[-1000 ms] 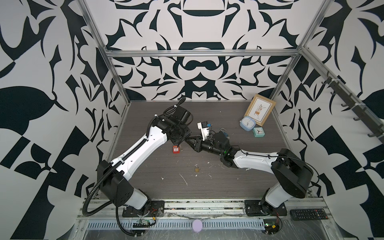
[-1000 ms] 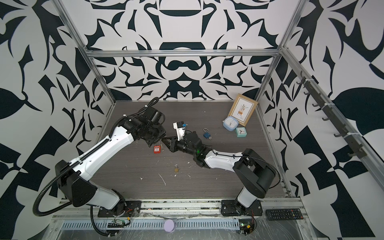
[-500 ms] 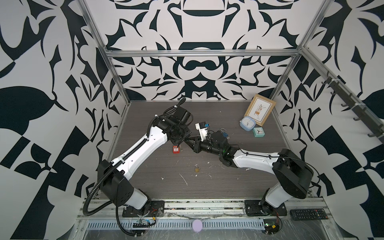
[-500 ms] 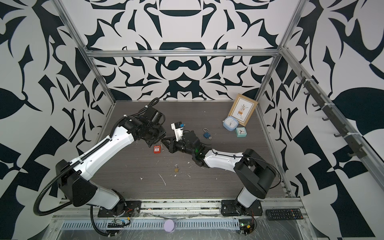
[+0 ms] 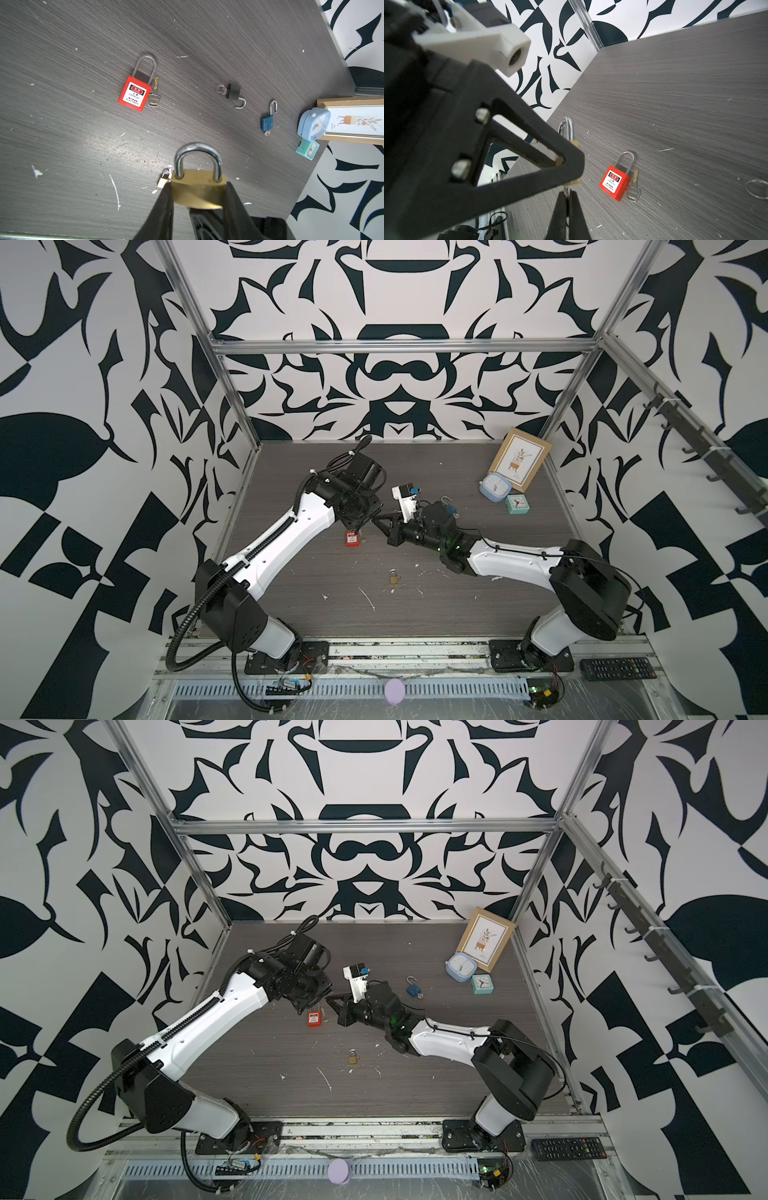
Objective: Lock with the key
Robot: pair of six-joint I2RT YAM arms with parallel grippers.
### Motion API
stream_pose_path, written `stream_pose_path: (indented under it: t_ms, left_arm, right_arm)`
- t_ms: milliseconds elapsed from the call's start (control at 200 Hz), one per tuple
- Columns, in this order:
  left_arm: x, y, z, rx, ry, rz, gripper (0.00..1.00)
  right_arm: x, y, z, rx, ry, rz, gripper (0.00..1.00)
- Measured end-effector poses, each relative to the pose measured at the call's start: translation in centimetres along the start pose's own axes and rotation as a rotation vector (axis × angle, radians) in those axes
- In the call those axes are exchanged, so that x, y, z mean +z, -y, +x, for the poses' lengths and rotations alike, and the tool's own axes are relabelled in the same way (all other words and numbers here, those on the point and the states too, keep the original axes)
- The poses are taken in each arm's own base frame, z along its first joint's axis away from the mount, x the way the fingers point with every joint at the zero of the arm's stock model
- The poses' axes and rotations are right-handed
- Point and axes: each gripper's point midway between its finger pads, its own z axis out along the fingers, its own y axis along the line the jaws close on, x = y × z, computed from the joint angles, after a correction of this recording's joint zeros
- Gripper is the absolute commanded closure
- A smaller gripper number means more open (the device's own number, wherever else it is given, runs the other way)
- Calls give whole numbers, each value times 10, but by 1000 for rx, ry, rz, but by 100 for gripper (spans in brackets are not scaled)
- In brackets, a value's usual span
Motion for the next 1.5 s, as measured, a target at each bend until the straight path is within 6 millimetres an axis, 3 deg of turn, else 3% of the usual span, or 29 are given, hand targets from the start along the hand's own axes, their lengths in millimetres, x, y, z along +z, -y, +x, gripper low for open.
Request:
stream_pose_path:
  t_ms: [400, 700, 755, 900, 1030, 1160, 1260, 1355, 1500]
  left_arm:
    - [3, -3, -1, -3, 0, -18, 100]
    - [2, -5, 6, -90, -152, 19, 100]
    - [3, -13, -9, -131, -115, 1, 100]
    - [0, -48, -85, -304, 85, -49, 100]
    - [-8, -57, -102, -334, 143, -54, 100]
    - [-8, -46, -95, -271, 132, -28, 100]
    - [-4, -31, -77, -173, 109, -12, 100]
    - [10, -12, -45, -40, 58, -15, 100]
    - [55, 1, 13, 157, -53, -92, 100]
  right_arm:
    - [0, 0, 4, -16, -22, 15, 100]
    - [-19, -2, 14, -20, 0, 15, 100]
    - [-24, -3, 25, -17, -21, 13, 100]
    - [-40, 1, 78, -4, -148, 21, 100]
    - [-52, 7, 89, 2, -166, 49, 100]
    - [-68, 10, 70, -5, -96, 95, 100]
    - [-82, 17, 49, -3, -32, 155, 100]
    - [-96, 34, 35, 11, 5, 239, 100]
    - [-116, 73, 33, 83, 6, 387, 100]
